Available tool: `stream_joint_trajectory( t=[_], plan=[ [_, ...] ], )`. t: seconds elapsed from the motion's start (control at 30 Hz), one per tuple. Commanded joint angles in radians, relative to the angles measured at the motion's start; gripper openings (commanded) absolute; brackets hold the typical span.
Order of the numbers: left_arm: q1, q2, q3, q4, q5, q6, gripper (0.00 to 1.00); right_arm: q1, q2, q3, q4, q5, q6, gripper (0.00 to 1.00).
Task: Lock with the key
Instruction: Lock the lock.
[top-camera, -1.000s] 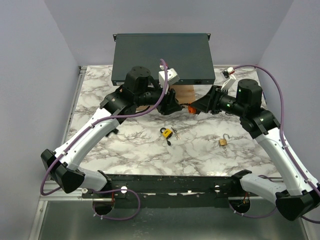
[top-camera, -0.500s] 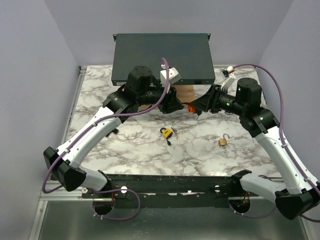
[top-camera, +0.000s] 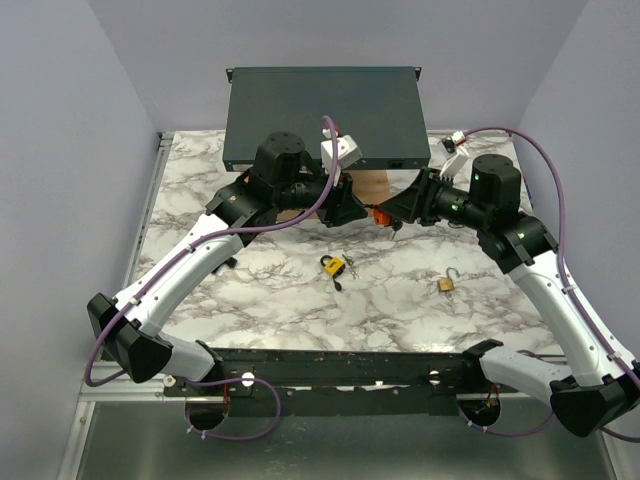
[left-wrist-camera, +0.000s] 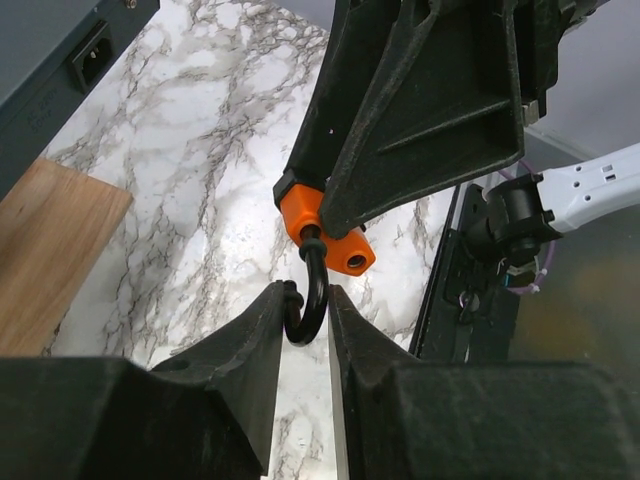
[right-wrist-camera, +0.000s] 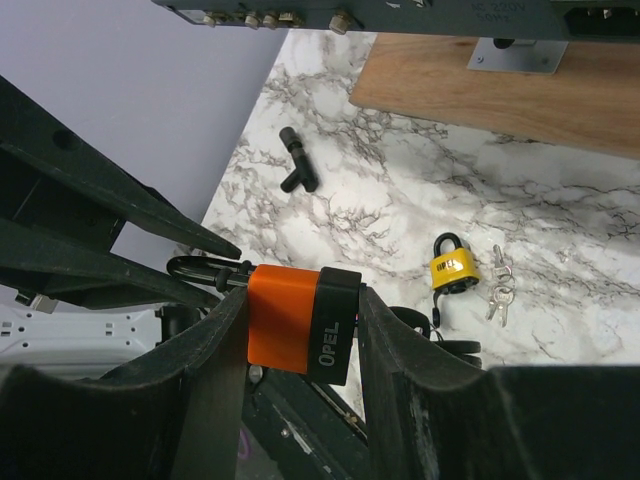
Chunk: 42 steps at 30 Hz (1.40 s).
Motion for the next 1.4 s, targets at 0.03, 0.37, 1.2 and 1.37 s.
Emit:
stream_joint_trajectory(
  t=[0.03,0.37,1.2,1.37],
  plan=[
    [-0.005,0.007,-0.017,0.040,0.027,-0.007,0.17,0.013,0.001,0.042,0.028,-0.015,0.018,0.05],
    [-0.008,-0.009,-0.054,0.121,-0.073,-0.144,0.00,0.026,-0.010,0.024,0.064,-0.008,0.022,0.22],
    [-0.009,-0.421,-0.037,0.160,-0.033,-0.295,0.00,0.025,-0.068,0.102,0.766,-0.514,0.040,0.96],
    [-0.009,-0.448,-0.010,0.175,0.028,-0.382,0.00,0.027,-0.019,0.112,0.979,-0.616,0.175,0.95]
  ],
)
